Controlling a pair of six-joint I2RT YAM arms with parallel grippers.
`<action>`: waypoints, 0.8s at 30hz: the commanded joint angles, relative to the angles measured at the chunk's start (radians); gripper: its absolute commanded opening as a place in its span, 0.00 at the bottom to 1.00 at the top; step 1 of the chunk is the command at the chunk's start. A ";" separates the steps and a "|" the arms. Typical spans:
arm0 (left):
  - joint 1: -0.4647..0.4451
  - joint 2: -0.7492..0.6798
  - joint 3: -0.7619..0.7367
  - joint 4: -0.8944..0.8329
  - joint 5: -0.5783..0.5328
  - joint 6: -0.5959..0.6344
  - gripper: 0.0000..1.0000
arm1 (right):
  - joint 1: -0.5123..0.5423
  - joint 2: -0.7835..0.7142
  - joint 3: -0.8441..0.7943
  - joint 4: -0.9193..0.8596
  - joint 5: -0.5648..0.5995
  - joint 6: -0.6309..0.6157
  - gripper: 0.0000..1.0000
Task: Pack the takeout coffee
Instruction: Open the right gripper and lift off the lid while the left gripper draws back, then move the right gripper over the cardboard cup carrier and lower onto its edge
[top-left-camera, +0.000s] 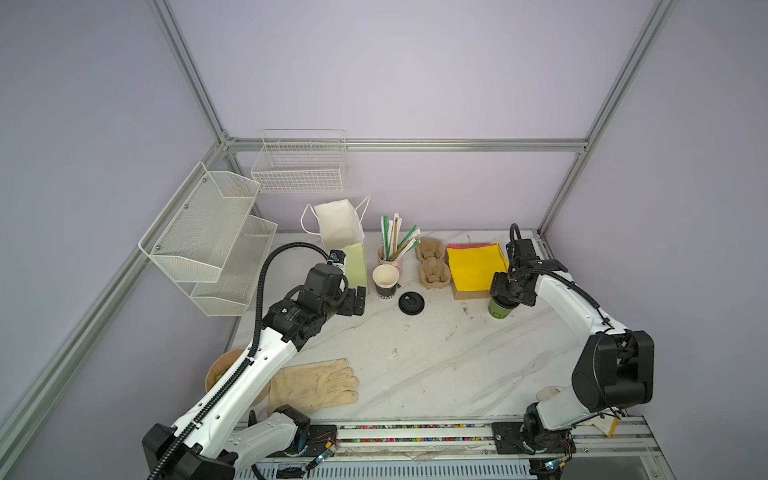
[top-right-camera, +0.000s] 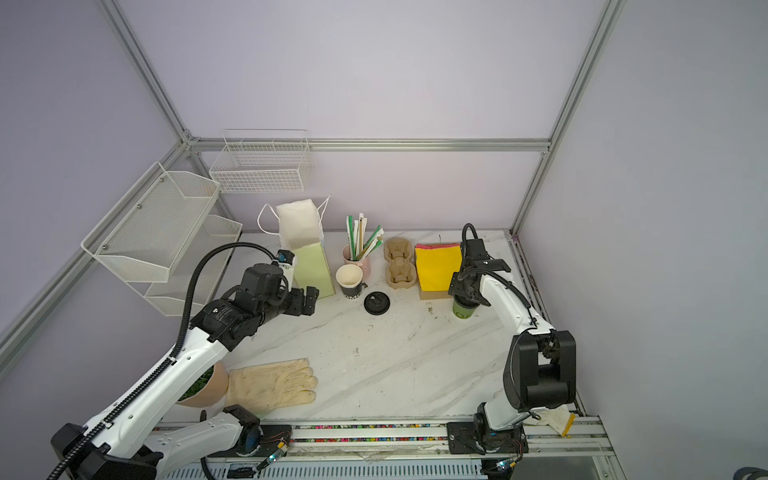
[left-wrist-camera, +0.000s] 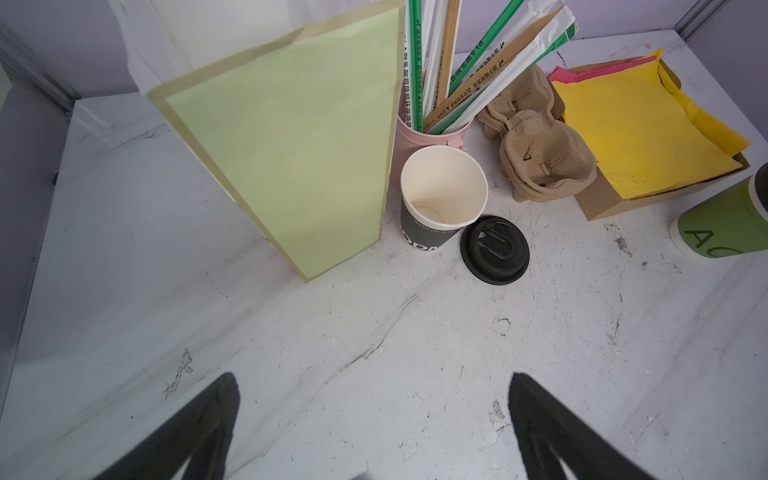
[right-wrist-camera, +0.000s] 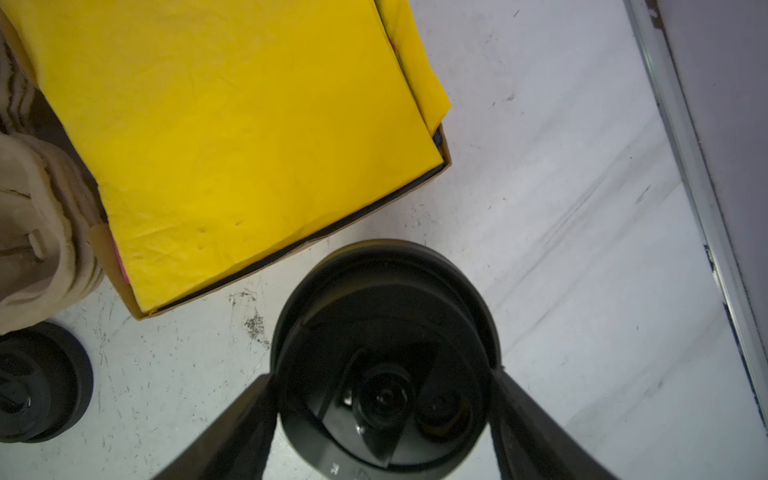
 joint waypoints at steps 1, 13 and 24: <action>0.004 -0.017 -0.032 0.024 -0.007 0.013 1.00 | -0.003 -0.022 -0.011 0.007 0.022 -0.007 0.85; 0.004 -0.053 -0.032 0.041 -0.040 0.008 1.00 | -0.001 -0.088 0.075 -0.004 0.015 -0.010 0.88; 0.011 -0.234 -0.024 0.119 -0.132 -0.078 1.00 | 0.094 -0.171 0.101 0.025 -0.064 -0.036 0.89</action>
